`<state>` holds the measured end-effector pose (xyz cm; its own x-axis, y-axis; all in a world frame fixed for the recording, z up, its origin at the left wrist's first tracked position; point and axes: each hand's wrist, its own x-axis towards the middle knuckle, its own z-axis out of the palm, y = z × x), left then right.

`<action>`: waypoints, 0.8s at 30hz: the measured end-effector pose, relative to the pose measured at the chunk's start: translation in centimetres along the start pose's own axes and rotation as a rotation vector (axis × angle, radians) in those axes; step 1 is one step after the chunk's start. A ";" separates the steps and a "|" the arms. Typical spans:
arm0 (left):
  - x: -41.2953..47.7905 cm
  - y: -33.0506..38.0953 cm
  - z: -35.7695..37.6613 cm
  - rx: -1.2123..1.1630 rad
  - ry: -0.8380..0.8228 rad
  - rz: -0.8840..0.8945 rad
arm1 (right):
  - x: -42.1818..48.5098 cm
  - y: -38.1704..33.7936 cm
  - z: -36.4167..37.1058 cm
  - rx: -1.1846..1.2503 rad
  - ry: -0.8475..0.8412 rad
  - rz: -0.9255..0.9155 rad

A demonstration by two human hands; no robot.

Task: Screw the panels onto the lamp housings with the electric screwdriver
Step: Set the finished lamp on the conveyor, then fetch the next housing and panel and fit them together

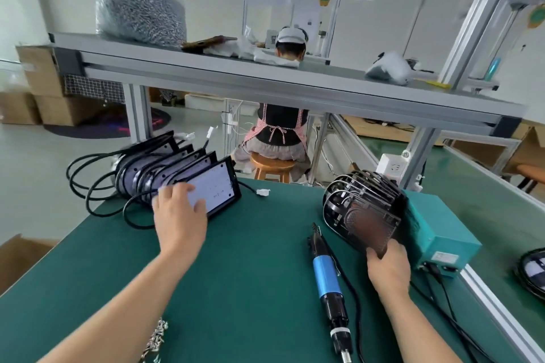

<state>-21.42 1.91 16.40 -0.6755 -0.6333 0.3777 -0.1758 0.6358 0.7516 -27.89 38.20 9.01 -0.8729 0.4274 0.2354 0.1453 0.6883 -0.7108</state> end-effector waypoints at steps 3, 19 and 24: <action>3.4 -0.3 0.4 0.256 0.045 0.122 | 0.0 -0.1 0.1 -0.016 0.008 -0.003; 6.5 -0.4 1.8 0.967 -0.207 0.065 | -0.4 -0.2 -0.2 0.042 -0.008 -0.010; 5.8 -1.2 1.8 0.948 -0.247 0.003 | -0.4 -0.2 -0.1 0.041 -0.001 -0.002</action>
<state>-26.37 -1.72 16.71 -0.7885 -0.5899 0.1739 -0.6037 0.7964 -0.0358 -27.52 37.92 9.11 -0.8734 0.4259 0.2360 0.1248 0.6644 -0.7369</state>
